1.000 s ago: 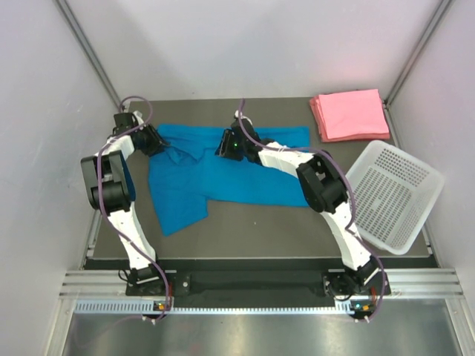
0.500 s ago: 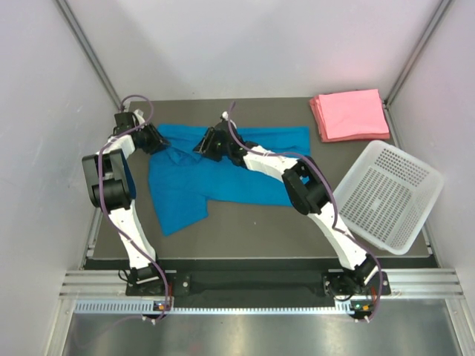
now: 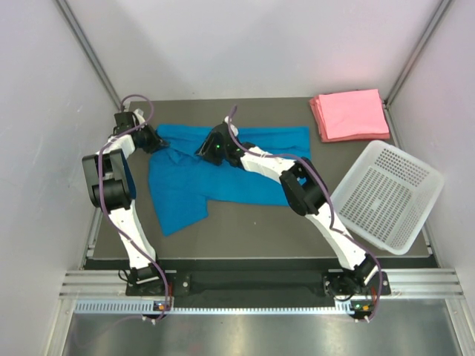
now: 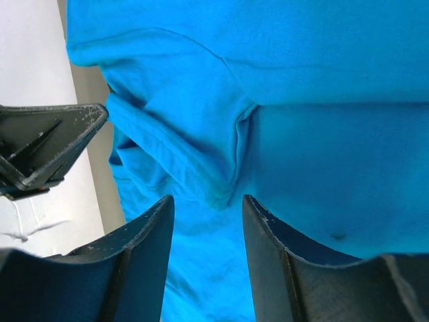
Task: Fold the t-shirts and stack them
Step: Fold the tshirt
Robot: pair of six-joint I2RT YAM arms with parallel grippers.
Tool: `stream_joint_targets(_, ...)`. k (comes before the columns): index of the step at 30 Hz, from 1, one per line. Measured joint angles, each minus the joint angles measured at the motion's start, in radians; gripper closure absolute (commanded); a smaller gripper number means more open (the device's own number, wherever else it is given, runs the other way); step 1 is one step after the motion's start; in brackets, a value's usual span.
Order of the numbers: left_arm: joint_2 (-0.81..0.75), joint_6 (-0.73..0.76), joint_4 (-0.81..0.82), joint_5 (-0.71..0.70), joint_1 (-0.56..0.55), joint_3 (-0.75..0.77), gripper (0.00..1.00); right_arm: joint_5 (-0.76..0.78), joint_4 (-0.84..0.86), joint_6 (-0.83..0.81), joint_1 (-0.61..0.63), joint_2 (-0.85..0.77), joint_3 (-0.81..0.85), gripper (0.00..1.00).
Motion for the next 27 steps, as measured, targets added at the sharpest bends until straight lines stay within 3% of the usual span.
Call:
stream_joint_targets(9,-0.001,-0.004,-0.009,-0.024,-0.002,0.0,1.0,0.0,0.0,0.063,0.001,0.052,0.048,0.59)
stream_joint_targets(11,-0.002,-0.005,-0.015,-0.029,-0.003,0.0,1.0,0.001,0.0,0.069,0.001,0.056,0.051,0.67)
stream_joint_targets(12,-0.002,-0.005,-0.019,-0.033,-0.003,0.0,0.95,0.002,0.001,0.07,0.001,0.059,0.051,0.79)
stream_joint_targets(13,-0.004,-0.005,-0.024,-0.037,-0.003,0.0,0.89,0.002,0.001,0.068,0.001,0.061,0.051,0.85)
stream_joint_targets(14,-0.006,-0.006,-0.03,-0.043,-0.003,0.0,0.78,0.003,0.001,0.069,0.001,0.063,0.051,0.9)
stream_joint_targets(15,-0.007,-0.006,-0.035,-0.052,-0.003,0.0,0.75,0.003,0.002,0.068,0.001,0.065,0.051,0.99)
stream_joint_targets(19,-0.023,-0.014,-0.08,-0.1,-0.002,0.005,0.67,-0.004,0.043,0.058,0.0,0.064,0.034,1.0)
stream_joint_targets(27,-0.083,-0.013,-0.132,-0.158,0.003,0.013,0.7,-0.019,0.2,0.026,-0.01,-0.021,-0.171,1.0)
